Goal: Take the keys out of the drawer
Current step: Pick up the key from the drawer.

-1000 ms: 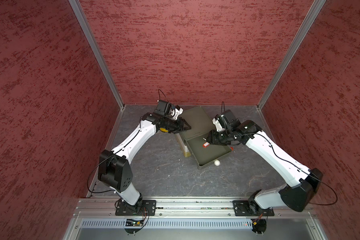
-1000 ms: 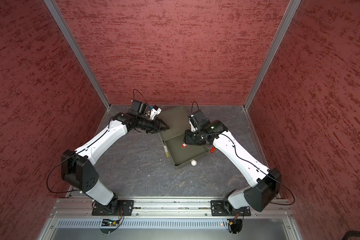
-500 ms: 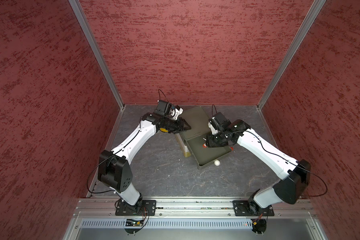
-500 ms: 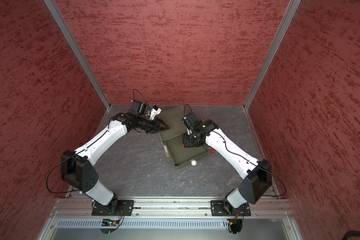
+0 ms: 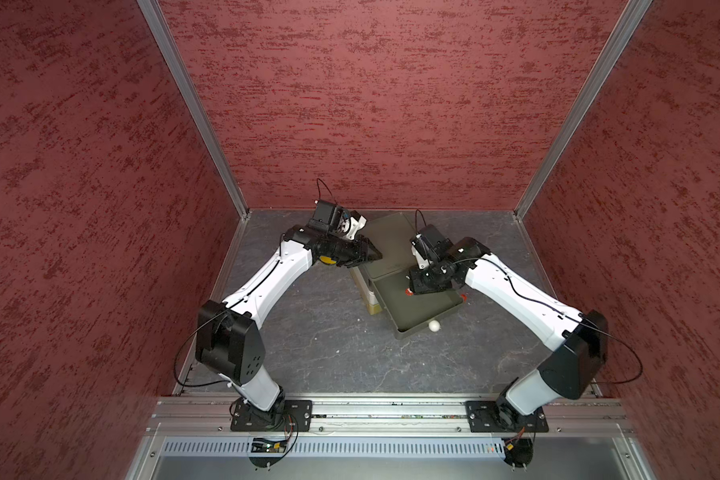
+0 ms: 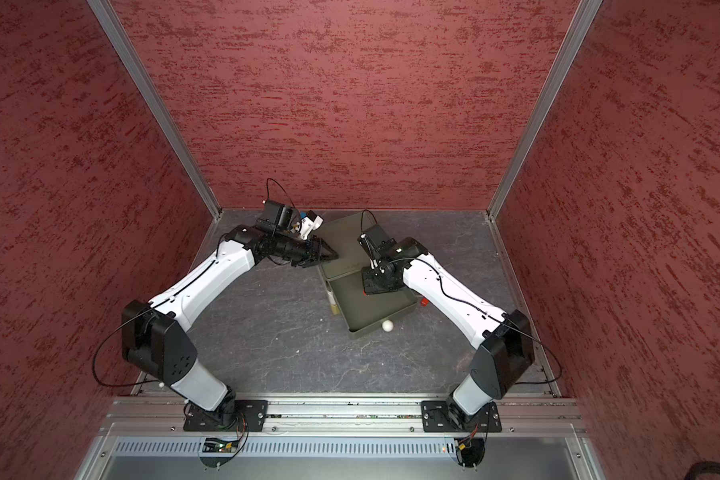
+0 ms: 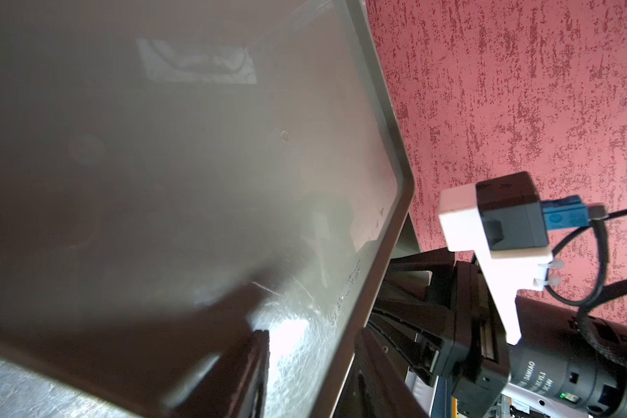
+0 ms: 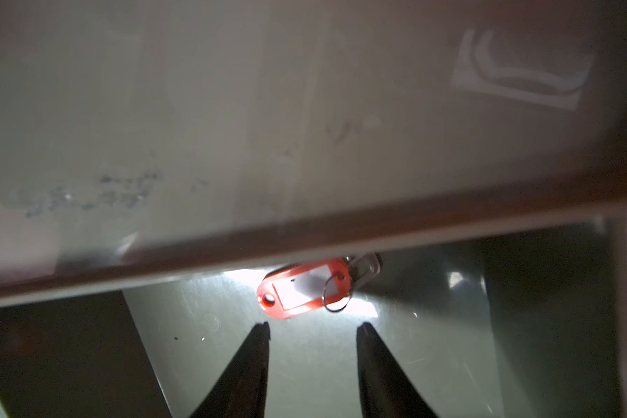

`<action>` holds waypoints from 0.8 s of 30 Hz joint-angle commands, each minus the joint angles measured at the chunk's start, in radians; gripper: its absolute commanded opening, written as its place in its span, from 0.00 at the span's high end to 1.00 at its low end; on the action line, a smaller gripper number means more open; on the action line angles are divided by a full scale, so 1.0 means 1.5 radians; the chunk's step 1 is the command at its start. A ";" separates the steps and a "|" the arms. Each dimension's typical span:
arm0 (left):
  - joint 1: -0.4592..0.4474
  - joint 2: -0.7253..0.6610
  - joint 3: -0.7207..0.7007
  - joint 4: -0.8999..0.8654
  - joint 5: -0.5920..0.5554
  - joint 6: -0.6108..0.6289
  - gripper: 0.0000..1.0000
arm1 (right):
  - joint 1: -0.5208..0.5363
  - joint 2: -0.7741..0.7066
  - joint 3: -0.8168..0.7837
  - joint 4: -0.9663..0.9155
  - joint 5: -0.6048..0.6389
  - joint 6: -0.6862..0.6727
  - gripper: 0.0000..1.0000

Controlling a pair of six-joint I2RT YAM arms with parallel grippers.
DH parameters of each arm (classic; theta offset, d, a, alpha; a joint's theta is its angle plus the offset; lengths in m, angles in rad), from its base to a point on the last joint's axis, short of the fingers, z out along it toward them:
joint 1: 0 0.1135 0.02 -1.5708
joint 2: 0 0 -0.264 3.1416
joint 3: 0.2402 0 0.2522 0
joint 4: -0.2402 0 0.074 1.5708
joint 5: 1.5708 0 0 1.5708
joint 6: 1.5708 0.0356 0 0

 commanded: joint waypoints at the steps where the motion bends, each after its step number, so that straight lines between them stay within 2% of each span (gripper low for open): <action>1: 0.003 0.002 0.005 -0.030 -0.012 0.012 0.58 | 0.005 0.008 0.017 0.003 0.024 -0.008 0.58; 24: 0.014 0.003 -0.013 -0.021 0.002 0.011 0.58 | 0.006 0.038 0.008 0.010 0.041 -0.010 0.68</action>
